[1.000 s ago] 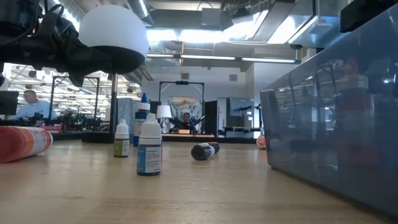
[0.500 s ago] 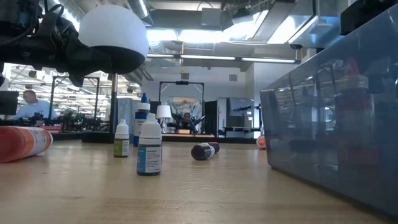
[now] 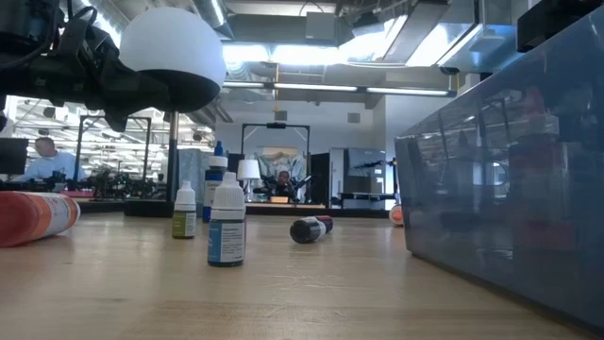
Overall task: Pick & Place food coloring
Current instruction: Put the large purple food coloring bottle into the black bin
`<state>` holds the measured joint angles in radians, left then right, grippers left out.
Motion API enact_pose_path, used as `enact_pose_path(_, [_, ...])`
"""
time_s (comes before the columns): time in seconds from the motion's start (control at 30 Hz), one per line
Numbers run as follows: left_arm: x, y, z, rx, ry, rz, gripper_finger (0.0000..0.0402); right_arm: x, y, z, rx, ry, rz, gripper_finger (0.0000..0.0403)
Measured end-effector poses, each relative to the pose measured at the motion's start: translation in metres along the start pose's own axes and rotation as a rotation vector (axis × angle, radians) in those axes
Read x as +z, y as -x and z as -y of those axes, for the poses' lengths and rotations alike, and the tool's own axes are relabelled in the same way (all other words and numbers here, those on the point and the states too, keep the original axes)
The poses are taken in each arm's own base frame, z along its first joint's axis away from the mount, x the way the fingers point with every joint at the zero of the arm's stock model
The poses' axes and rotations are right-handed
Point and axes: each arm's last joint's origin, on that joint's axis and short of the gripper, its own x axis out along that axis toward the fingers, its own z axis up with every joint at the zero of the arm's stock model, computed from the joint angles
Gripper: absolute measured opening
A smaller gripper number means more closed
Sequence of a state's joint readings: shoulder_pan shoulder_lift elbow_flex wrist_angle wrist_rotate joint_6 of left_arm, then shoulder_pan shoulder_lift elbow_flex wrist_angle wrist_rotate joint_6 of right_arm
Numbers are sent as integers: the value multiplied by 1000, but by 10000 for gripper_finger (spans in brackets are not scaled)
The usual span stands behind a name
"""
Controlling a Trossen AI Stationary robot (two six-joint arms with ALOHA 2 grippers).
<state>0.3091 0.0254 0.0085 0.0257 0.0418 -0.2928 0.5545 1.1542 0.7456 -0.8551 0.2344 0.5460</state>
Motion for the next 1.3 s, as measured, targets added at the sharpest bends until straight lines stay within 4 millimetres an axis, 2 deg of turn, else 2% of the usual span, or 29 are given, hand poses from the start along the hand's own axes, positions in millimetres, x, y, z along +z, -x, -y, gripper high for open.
enact_pose_path(0.13, [0,0,0,0,0,-1,95,1,1,0,-4,1,0,128])
enact_pose_path(0.23, [0,0,0,0,0,-1,93,8,12,-1,5,5,18,128])
enact_pose_path(0.37, [0,0,0,0,0,-1,91,24,39,-2,-3,17,64,128])
enact_pose_path(0.57, [0,0,0,0,0,0,94,57,91,-6,11,94,257,127])
enact_pose_path(0.7, [0,0,0,0,0,0,95,76,108,-13,15,180,317,127])
enact_pose_path(0.8, [0,0,0,0,0,0,94,90,101,-23,6,238,293,127])
enact_pose_path(1.03, [0,0,0,0,0,0,95,117,59,-56,110,384,185,127])
enact_pose_path(1.3, [0,0,0,0,0,0,93,125,22,-71,58,454,95,127])
